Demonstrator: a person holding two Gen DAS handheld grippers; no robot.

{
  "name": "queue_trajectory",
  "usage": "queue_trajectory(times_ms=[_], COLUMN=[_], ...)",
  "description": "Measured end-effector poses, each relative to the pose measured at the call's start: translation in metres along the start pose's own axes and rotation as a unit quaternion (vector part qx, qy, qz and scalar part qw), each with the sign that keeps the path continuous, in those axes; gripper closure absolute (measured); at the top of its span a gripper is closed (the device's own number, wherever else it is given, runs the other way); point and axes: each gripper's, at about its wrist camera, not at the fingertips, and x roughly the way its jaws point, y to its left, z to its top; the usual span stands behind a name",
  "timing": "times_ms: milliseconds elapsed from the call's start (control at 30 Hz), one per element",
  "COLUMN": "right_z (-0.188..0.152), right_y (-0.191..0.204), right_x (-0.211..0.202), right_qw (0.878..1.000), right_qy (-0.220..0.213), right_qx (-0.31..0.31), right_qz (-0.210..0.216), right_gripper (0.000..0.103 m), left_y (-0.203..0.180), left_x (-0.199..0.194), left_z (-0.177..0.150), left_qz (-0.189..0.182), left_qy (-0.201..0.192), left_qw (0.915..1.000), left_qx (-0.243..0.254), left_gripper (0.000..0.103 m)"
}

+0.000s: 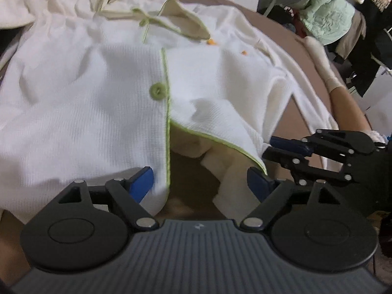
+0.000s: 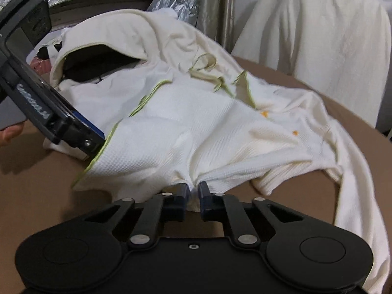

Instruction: Fold clothes

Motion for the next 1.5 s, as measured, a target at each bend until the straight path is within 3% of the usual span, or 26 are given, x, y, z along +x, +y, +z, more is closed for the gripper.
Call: queue_trajectory(times_ms=[100,200,267,400,467,533,567,667,833,933,1000,1133,1200,1233,1267,1300,1400,1467,1500], right_z=[0.000,-0.001,-0.003,-0.009,-0.011,-0.012,-0.011,-0.002,-0.013,-0.034,-0.044,-0.038,-0.033,-0.031,-0.029,-0.025,-0.015,-0.008,-0.005], right_y=[-0.005,-0.010,-0.011,-0.010,-0.007,0.006,0.009,0.007,-0.004,-0.016,-0.024,-0.044,-0.047,-0.048,-0.049,-0.052,-0.065,-0.070,-0.067], right_x=[0.004,0.009,0.011,0.017,0.022,0.015,0.008,-0.032,-0.109,-0.093,-0.083,-0.090,-0.100,-0.107,-0.113,-0.126,-0.172,-0.199,-0.207], right_qw=[1.000,1.000,0.999,0.999,0.999,0.999,0.998,0.999,0.998,0.999,0.996,0.991,0.989,0.988,0.986,0.984,0.971,0.967,0.972], right_qy=[0.009,0.024,0.032,0.041,0.045,0.030,0.021,-0.005,-0.044,0.012,0.046,0.016,-0.015,-0.030,-0.045,-0.065,-0.129,-0.167,-0.179], right_qx=[0.005,0.020,0.028,0.034,0.019,-0.044,-0.059,-0.044,0.017,0.047,0.068,0.130,0.143,0.146,0.149,0.152,0.169,0.162,0.133], right_qz=[-0.003,0.001,0.002,0.006,0.018,-0.003,-0.010,-0.001,0.032,-0.003,-0.025,0.012,0.035,0.045,0.055,0.066,0.106,0.104,0.074], right_gripper=[0.096,0.093,0.079,0.077,0.092,0.095,0.096,0.097,0.097,0.097,0.097,0.097,0.097,0.097,0.097,0.097,0.097,0.099,0.099], left_y=[-0.002,-0.004,-0.005,-0.004,-0.003,-0.004,-0.004,0.002,0.007,0.005,0.000,-0.011,-0.016,-0.019,-0.019,-0.020,-0.024,-0.026,-0.027], left_x=[0.005,0.017,0.024,0.039,0.044,0.034,0.028,0.003,-0.039,-0.035,-0.021,0.008,0.018,0.020,0.012,0.004,-0.034,-0.059,-0.072], left_z=[-0.002,-0.004,-0.004,-0.004,-0.003,-0.003,-0.004,-0.007,-0.008,-0.013,-0.020,-0.036,-0.040,-0.039,-0.035,-0.030,-0.015,-0.004,0.001], left_qz=[-0.051,-0.073,-0.071,-0.047,-0.032,-0.017,-0.012,-0.018,-0.076,-0.101,-0.087,-0.055,-0.029,-0.009,-0.024,-0.045,-0.055,-0.059,-0.062], left_qy=[0.027,0.042,0.037,0.038,0.042,0.027,0.018,-0.008,-0.059,-0.045,-0.030,0.000,0.007,0.004,0.000,-0.004,-0.059,-0.096,-0.115], left_qw=[0.9983,0.9964,0.9967,0.9977,0.9980,0.9991,0.9994,0.9990,0.9935,0.9912,0.9929,0.9953,0.9967,0.9976,0.9974,0.9966,0.9944,0.9912,0.9891], left_qx=[0.001,-0.010,-0.014,-0.031,-0.036,-0.028,-0.026,-0.040,-0.061,-0.072,-0.075,-0.080,-0.076,-0.069,-0.068,-0.069,-0.069,-0.069,-0.069], left_gripper=[0.018,0.018,0.018,0.021,0.029,0.043,0.045,0.045,0.036,0.024,0.024,0.024,0.041,0.075,0.101,0.101,0.101,0.100,0.099])
